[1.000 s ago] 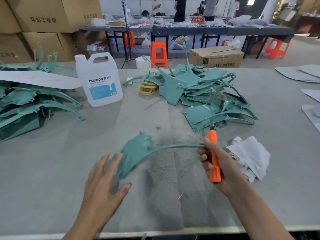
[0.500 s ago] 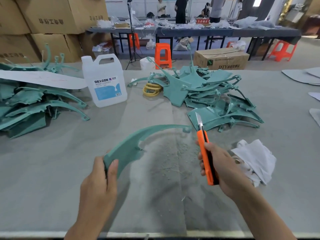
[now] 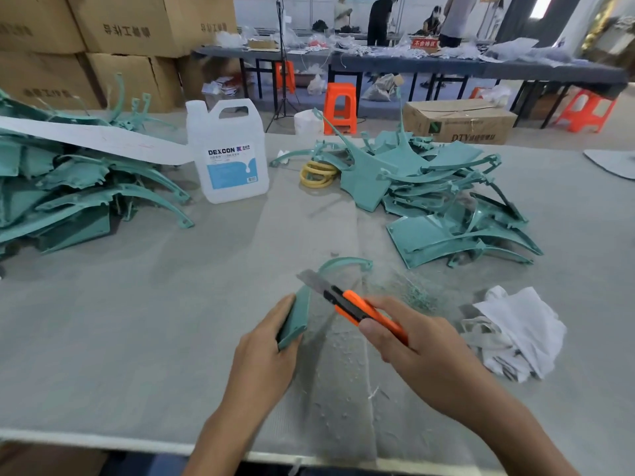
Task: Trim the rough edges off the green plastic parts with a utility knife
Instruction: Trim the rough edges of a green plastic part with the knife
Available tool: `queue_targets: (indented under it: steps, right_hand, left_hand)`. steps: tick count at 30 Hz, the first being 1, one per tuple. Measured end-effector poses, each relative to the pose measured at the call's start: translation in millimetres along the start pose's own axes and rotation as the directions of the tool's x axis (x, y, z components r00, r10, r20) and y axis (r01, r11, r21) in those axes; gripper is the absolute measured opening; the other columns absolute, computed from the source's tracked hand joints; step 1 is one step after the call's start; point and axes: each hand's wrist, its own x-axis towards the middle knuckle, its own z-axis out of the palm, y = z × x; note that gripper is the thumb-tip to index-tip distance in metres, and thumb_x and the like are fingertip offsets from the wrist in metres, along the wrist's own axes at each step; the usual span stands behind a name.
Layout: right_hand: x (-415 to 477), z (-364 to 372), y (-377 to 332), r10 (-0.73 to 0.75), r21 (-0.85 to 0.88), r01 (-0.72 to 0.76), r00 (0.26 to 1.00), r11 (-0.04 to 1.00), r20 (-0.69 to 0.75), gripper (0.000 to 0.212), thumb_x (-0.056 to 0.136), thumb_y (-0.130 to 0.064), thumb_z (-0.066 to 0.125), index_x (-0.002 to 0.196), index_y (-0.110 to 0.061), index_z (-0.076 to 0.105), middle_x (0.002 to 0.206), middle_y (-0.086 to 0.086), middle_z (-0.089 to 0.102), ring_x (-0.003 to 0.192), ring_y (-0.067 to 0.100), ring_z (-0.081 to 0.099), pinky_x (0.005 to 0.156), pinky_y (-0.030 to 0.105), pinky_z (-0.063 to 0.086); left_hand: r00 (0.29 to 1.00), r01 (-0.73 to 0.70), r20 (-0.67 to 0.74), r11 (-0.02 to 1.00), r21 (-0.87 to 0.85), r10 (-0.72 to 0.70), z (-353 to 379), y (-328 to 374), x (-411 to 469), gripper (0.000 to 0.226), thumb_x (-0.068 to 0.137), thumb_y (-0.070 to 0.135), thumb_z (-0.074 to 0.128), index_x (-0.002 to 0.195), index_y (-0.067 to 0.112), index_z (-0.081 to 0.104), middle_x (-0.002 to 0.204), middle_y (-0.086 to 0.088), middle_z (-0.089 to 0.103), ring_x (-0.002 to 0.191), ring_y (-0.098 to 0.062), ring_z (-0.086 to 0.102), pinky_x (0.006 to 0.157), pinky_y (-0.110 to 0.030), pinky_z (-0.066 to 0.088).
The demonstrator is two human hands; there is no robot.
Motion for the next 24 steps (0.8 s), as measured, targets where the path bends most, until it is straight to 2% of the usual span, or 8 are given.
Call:
queue_targets:
  steps: [2, 5, 8, 11, 14, 16, 18, 24]
  right_hand:
    - [-5.5, 1.6, 3.3, -0.017, -0.064, 0.02, 0.999, 0.998, 0.047, 0.028, 0.096, -0.065, 0.04, 0.123, -0.06, 0.047, 0.075, -0.017, 0.065, 0.061, 0.006, 0.061, 0.054, 0.022, 0.044]
    - [-10.8, 2.9, 7.1, -0.026, -0.118, 0.034, 0.997, 0.992, 0.068, 0.023, 0.097, -0.064, 0.042, 0.118, -0.057, 0.048, 0.072, -0.023, 0.062, 0.059, 0.007, 0.059, 0.053, 0.021, 0.04]
    - [-11.0, 1.3, 7.8, -0.037, -0.146, 0.044, 0.998, 0.988, 0.05, 0.03, 0.093, -0.07, 0.037, 0.115, -0.054, 0.049, 0.072, -0.025, 0.061, 0.063, 0.01, 0.059, 0.054, 0.023, 0.04]
    - [-9.3, 0.5, 8.8, -0.061, -0.185, 0.067, 0.997, 0.98, 0.038, 0.04, 0.09, -0.075, 0.031, 0.115, -0.049, 0.049, 0.073, -0.027, 0.06, 0.063, 0.008, 0.058, 0.05, 0.02, 0.032]
    - [-6.0, 0.3, 9.9, -0.072, -0.278, 0.081, 0.997, 0.957, 0.042, 0.043, 0.091, -0.076, 0.027, 0.116, -0.048, 0.047, 0.073, -0.025, 0.059, 0.063, 0.008, 0.057, 0.048, 0.021, 0.03]
    - [0.9, -0.5, 12.4, -0.082, -0.336, 0.083, 0.996, 0.938, 0.018, 0.044, 0.092, -0.074, 0.025, 0.115, -0.046, 0.049, 0.063, -0.013, 0.058, 0.055, 0.01, 0.055, 0.049, 0.023, 0.037]
    - [15.6, -1.3, 16.3, -0.078, -0.399, 0.061, 0.997, 0.915, -0.026, 0.039, 0.096, -0.069, 0.031, 0.114, -0.042, 0.053, 0.059, -0.01, 0.054, 0.049, 0.007, 0.051, 0.047, 0.021, 0.034]
    - [79.1, -1.8, 32.3, 0.013, -0.435, -0.035, 0.999, 0.9, -0.053, 0.037, 0.101, -0.062, 0.038, 0.119, -0.037, 0.059, 0.067, -0.011, 0.054, 0.06, 0.014, 0.054, 0.057, 0.032, 0.044]
  left_hand:
    - [1.0, 0.02, -0.005, 1.0, 0.017, -0.02, 0.0, 0.7, 0.1, 0.053, 0.095, 0.024, 0.066, 0.144, 0.037, 0.052, 0.13, 0.01, 0.068, 0.115, -0.016, 0.065, 0.094, -0.032, 0.052]
    - [0.999, 0.048, 0.001, 0.999, 0.007, -0.048, 0.4, -0.1, -0.8, 0.054, 0.093, 0.029, 0.067, 0.144, 0.04, 0.051, 0.119, 0.001, 0.073, 0.106, -0.023, 0.067, 0.09, -0.036, 0.052]
    - [0.997, 0.079, 0.016, 0.997, 0.004, -0.079, -0.4, -0.2, 0.0, 0.058, 0.092, 0.032, 0.068, 0.145, 0.04, 0.049, 0.124, 0.004, 0.071, 0.109, -0.017, 0.067, 0.091, -0.032, 0.052]
    - [0.995, 0.09, 0.046, 0.996, 0.009, -0.09, -1.4, 1.0, 0.7, 0.059, 0.093, 0.034, 0.066, 0.148, 0.039, 0.047, 0.134, 0.009, 0.066, 0.116, -0.016, 0.064, 0.098, -0.031, 0.051]
    - [0.994, 0.097, 0.045, 0.995, 0.017, -0.098, -0.4, 0.5, 1.1, 0.056, 0.096, 0.032, 0.062, 0.148, 0.041, 0.045, 0.127, 0.005, 0.07, 0.108, -0.021, 0.066, 0.09, -0.031, 0.05]
    - [0.995, 0.087, 0.041, 0.996, 0.031, -0.089, 1.1, 0.8, -0.2, 0.055, 0.097, 0.029, 0.06, 0.149, 0.04, 0.045, 0.13, 0.004, 0.068, 0.113, -0.021, 0.064, 0.093, -0.031, 0.048]
    - [0.997, 0.056, 0.051, 0.997, 0.062, -0.059, 2.6, 2.3, -3.9, 0.057, 0.097, 0.024, 0.06, 0.15, 0.038, 0.044, 0.143, 0.009, 0.059, 0.127, -0.016, 0.057, 0.103, -0.029, 0.045]
    - [0.996, 0.043, 0.072, 0.995, 0.088, -0.049, 5.2, 3.6, -5.3, 0.061, 0.098, 0.022, 0.058, 0.154, 0.035, 0.037, 0.155, 0.014, 0.042, 0.141, -0.01, 0.043, 0.113, -0.025, 0.034]
